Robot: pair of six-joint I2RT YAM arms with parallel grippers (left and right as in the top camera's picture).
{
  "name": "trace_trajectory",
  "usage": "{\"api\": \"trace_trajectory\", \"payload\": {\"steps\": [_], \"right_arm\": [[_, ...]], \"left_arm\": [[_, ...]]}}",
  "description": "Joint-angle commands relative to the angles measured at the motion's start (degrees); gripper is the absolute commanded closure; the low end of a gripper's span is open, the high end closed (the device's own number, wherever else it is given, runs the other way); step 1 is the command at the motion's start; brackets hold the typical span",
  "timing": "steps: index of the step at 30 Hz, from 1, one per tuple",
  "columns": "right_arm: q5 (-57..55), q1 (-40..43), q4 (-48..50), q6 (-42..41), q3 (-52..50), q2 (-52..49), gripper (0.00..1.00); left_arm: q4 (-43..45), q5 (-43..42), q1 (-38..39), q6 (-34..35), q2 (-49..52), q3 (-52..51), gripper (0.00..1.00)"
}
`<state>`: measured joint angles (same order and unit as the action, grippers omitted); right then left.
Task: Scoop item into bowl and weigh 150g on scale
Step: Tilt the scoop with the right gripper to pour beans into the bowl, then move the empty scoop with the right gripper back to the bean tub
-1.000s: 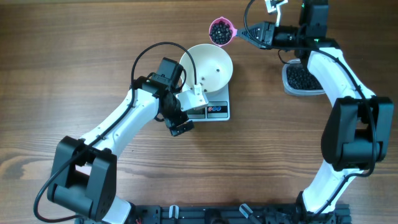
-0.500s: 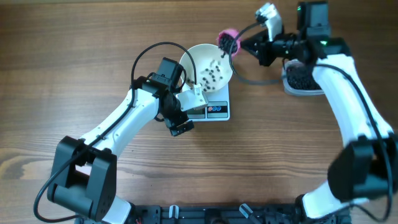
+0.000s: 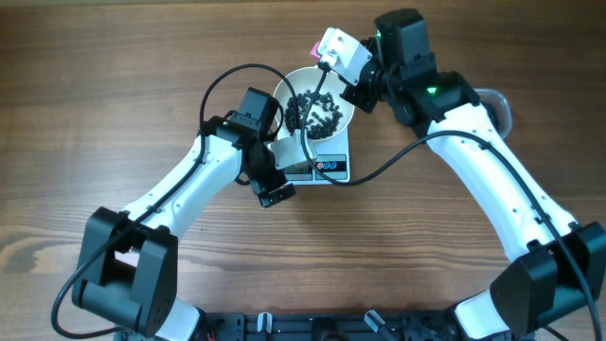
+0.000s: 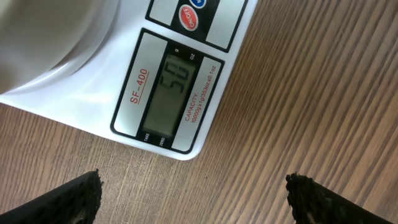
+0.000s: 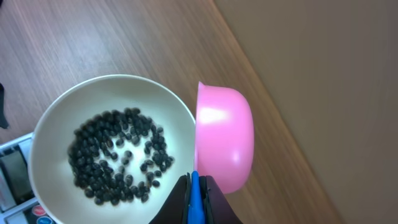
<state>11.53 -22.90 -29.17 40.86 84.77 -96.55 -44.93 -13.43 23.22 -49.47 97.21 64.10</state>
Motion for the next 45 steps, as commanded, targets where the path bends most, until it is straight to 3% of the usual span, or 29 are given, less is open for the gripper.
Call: {"api": "trace_trajectory", "payload": {"steps": [1, 7, 14, 18, 21, 27, 36, 40, 45], "right_arm": [[6.6, 1.3, 2.6, -8.7, 0.4, -1.0, 0.96], [6.6, 7.0, 1.7, -18.5, 0.5, 7.0, 0.96], [10.4, 24.3, -20.4, -23.1, 0.5, 9.2, 0.96], [10.3, 35.7, -25.0, -23.5, 0.4, 8.9, 0.96], [5.0, 39.7, -26.3, -23.5, 0.2, 7.8, 0.96], [-3.4, 39.8, -28.5, -20.6, -0.1, 2.4, 0.96], [0.9, 39.7, -23.0, -18.7, -0.1, -10.2, 0.96], [11.4, 38.8, -23.4, -22.0, -0.1, -12.9, 0.96], [10.8, 35.0, -27.1, -30.9, -0.2, -15.6, 0.96]], "left_arm": [[0.0, -1.1, -0.2, -1.1, 0.5, -0.3, 0.0], [0.0, -1.1, -0.2, -1.1, 0.5, -0.3, 0.0], [0.0, -1.1, -0.2, -1.1, 0.5, -0.3, 0.0], [0.0, -1.1, -0.2, -1.1, 0.5, -0.3, 0.0], [0.0, -1.1, -0.2, -1.1, 0.5, -0.3, 0.0], [0.0, -1.1, -0.2, -1.1, 0.5, -0.3, 0.0], [0.0, -1.1, -0.2, -1.1, 0.5, -0.3, 0.0], [0.0, -1.1, -0.2, -1.1, 0.5, -0.2, 0.0], [0.0, -1.1, -0.2, -1.1, 0.5, -0.3, 0.0]]}}
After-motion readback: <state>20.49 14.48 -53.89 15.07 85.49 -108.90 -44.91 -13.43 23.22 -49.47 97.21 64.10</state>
